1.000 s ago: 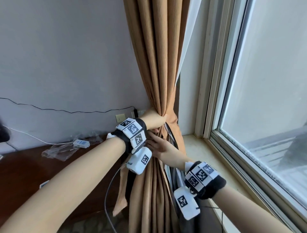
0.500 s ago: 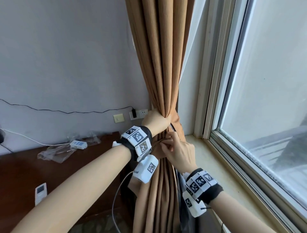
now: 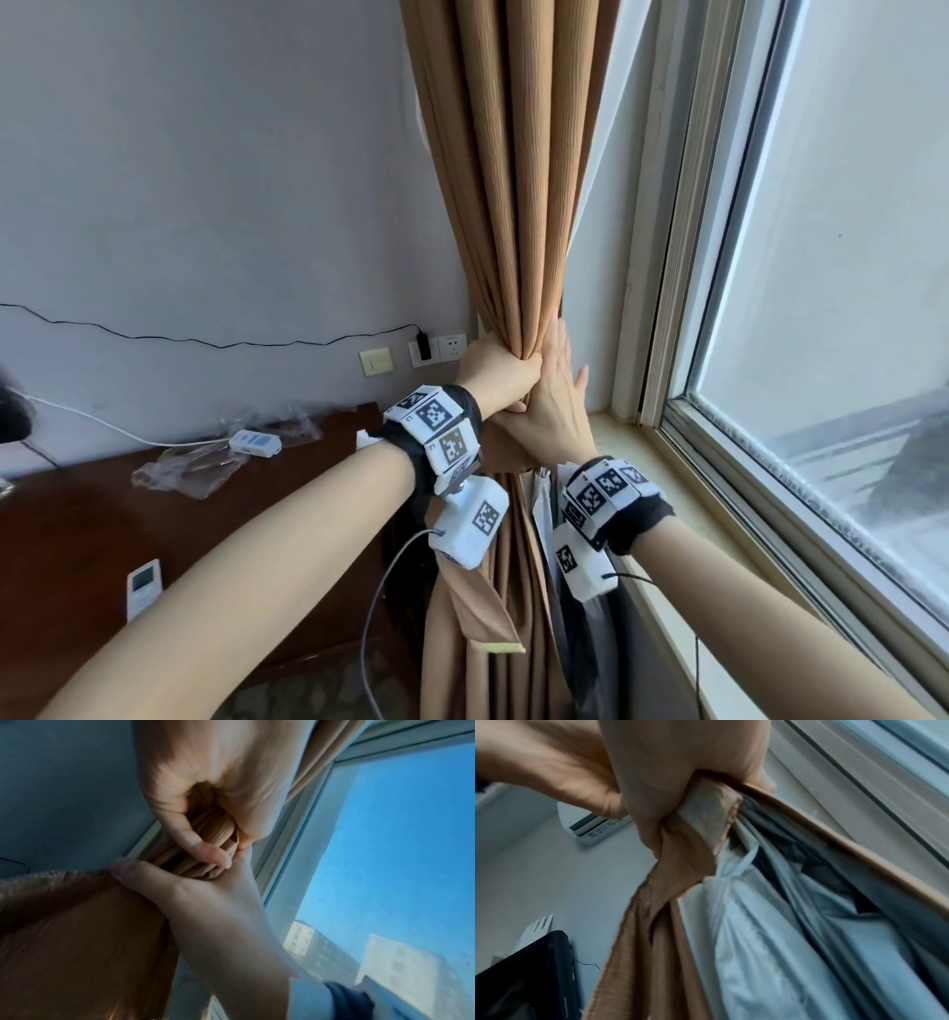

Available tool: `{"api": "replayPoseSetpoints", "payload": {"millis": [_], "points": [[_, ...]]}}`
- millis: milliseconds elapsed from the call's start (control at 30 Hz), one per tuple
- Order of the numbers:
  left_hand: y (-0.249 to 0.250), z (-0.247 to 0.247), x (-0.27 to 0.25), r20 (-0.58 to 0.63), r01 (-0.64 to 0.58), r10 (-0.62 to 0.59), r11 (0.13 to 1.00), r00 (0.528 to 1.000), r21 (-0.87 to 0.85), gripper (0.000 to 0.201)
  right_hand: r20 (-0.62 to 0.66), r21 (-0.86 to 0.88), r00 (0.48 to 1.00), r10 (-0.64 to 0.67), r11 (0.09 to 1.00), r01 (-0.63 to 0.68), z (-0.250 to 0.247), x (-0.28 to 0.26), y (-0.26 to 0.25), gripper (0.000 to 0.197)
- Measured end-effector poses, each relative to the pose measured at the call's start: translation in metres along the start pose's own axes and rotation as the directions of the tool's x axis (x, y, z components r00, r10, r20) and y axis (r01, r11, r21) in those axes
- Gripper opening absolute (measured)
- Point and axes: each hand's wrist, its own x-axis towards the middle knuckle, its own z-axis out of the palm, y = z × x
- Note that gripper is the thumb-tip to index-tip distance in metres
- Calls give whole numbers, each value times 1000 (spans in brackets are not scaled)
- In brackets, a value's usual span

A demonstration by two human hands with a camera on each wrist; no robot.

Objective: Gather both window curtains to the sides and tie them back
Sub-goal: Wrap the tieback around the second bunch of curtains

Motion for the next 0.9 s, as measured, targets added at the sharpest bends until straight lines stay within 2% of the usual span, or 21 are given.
{"api": "replayPoseSetpoints", "payload": {"millis": [100,167,333,400,467,533,600,633,700,767,900], "points": [[-5,-3,7,4,-1,1,1000,1000,-6,22,21,121,1000,20,992,-23,-1,5,-1,119],[-12,-1,12,-5,-15,15,998,1000,54,32,19,116,1000,14,993,-17,-4,5,0,111],[-16,4,17,7,-96,96,988,995,119,39,-53,175,998,41,984,-31,-9,5,1,74],[-20,8,20,75,-116,108,986,991,123,47,-62,230,995,84,971,-67,-10,6,7,52],[-31,9,21,259,-173,131,974,957,147,60,-57,300,990,132,948,-109,-14,9,16,32],[-51,1,20,351,-208,154,971,924,122,71,-55,317,985,162,938,-136,-18,11,22,29],[-77,-8,15,308,-142,136,990,942,0,60,-71,286,985,156,949,-129,-21,12,26,31],[-91,-9,13,276,-87,81,996,958,7,63,-76,262,986,151,957,-126,-22,12,27,31],[-116,-2,3,266,-19,-18,991,964,135,79,-58,230,987,148,964,-131,-23,12,27,32],[-132,17,-6,249,-53,-18,960,968,275,85,-44,217,989,142,968,-129,-21,11,24,31],[-131,27,-5,99,-165,137,904,986,395,48,-51,208,990,130,971,-117,-16,8,18,30]]}}
